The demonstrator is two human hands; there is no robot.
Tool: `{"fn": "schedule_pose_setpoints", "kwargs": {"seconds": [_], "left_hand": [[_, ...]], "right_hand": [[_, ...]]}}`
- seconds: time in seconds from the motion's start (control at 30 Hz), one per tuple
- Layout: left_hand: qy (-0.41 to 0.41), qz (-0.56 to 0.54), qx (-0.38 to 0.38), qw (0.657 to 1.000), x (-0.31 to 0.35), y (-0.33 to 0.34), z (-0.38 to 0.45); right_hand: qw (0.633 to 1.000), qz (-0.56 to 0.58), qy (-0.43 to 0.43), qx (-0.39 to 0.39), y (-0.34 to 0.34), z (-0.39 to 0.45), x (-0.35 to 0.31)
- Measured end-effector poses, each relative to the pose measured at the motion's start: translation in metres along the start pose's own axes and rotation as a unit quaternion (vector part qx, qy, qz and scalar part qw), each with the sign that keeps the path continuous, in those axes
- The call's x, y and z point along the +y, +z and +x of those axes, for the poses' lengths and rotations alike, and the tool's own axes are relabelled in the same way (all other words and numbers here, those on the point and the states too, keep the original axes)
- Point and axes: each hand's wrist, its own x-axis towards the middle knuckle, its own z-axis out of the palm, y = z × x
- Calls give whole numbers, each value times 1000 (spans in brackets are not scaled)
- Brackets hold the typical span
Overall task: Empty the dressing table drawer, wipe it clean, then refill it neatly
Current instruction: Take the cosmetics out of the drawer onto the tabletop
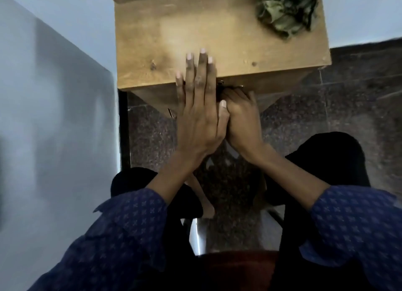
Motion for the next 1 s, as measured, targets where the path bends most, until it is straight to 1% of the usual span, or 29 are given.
{"fn": "schedule_pose_setpoints", "kwargs": {"seconds": [0.1, 0.2, 0.3, 0.4, 0.47, 0.53, 0.6, 0.73, 0.87, 1.0], "left_hand": [[10, 0, 24, 1000, 4, -1, -5], [21, 5, 23, 999, 3, -5, -11], [23, 12, 21, 999, 9, -13, -24], [-36, -44, -19, 998, 20, -29, -44], [-35, -33, -36, 998, 24, -37, -58], [-29, -15, -40, 999, 27, -44, -69], [-36, 0, -49, 998, 33, -51, -81], [-46, 14, -58, 997, 43, -58, -92], [-36, -24, -75, 996, 42, -55, -94], [-42, -41, -89, 994, 31, -51, -88]], "right_hand": [[999, 11, -27, 25, 2, -10, 5], [999, -20, -42, -3, -3, -32, 2], [997, -26, -65, -24, -27, -62, -13], [994, -24, -101, 39, -60, -86, -25], [988, -40, -123, 84, -75, -93, -25], [992, -61, -82, 80, -84, -91, -25], [996, -66, -40, 49, -91, -97, -28], [997, -54, -47, 21, -101, -118, -34], [1000, 5, 5, 25, -109, -123, -35], [1000, 21, 10, -11, -112, -132, -35]]}}
